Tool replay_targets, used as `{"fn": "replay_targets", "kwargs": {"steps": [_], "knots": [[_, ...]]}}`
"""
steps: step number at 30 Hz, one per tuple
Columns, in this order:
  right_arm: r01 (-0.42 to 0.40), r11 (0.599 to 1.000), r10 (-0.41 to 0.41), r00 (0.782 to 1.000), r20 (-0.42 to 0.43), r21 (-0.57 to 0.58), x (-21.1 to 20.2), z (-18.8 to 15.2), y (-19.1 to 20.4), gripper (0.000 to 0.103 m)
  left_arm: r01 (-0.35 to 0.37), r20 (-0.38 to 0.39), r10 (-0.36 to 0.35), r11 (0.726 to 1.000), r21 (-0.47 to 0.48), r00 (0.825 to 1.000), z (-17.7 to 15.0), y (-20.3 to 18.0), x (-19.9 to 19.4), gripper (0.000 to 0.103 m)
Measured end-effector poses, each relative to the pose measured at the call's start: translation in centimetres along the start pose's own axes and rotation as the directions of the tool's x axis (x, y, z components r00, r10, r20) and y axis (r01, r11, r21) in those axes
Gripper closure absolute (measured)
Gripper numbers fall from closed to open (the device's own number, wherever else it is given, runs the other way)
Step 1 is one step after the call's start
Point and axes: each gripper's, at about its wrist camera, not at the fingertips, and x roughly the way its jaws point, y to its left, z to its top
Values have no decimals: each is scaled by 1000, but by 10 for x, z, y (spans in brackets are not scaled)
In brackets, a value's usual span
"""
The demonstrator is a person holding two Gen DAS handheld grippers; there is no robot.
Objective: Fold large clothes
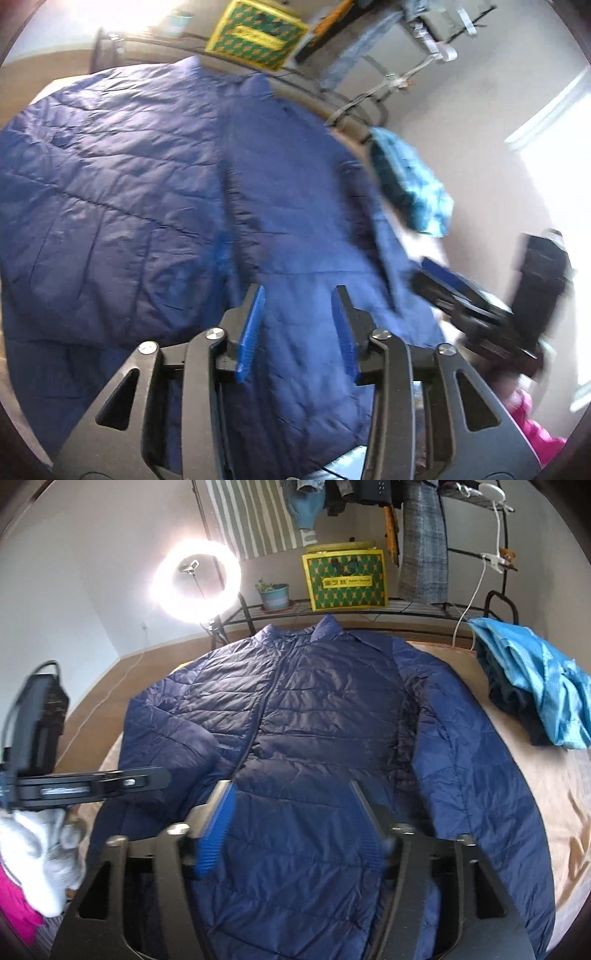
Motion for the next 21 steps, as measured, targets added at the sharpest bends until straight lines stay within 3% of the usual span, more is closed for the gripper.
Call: {"fn": "replay_targets", "kwargs": {"steps": [3, 6, 8, 10, 12, 14, 17, 19, 20, 21], "knots": [[-63, 997, 65, 997, -40, 53, 13, 7, -1, 35, 33, 60, -34, 999, 15, 998, 3, -4, -28, 59], [-150, 980, 166, 979, -119, 133, 40, 9, 1, 34, 46, 133, -46, 999, -2, 990, 12, 2, -55, 59], [-174, 968, 204, 965, -167, 179, 58, 7, 6, 34, -46, 214, 51, 999, -27, 976, 20, 11, -76, 59], [-202, 956, 247, 946, -211, 212, 77, 7, 15, 34, -142, 270, 160, 986, -87, 949, 25, 26, -93, 60], [-216, 946, 275, 928, -251, 240, 102, 7, 25, 34, -187, 289, 226, 970, -157, 930, 27, 43, -105, 60], [-216, 940, 290, 914, -284, 265, 121, 6, 30, 34, -204, 310, 270, 952, -229, 912, 25, 60, -118, 60], [-215, 924, 321, 886, -336, 316, 151, 7, 40, 34, -185, 344, 278, 942, -280, 897, 22, 79, -136, 60], [-200, 928, 309, 884, -351, 313, 163, 9, 44, 35, -202, 358, 305, 933, -298, 882, 20, 89, -147, 60], [-193, 934, 298, 886, -356, 302, 165, 9, 47, 37, -207, 363, 316, 928, -308, 876, 19, 96, -151, 60], [-189, 940, 288, 886, -364, 285, 170, 12, 51, 53, -211, 366, 328, 922, -324, 871, 17, 101, -154, 60]]}}
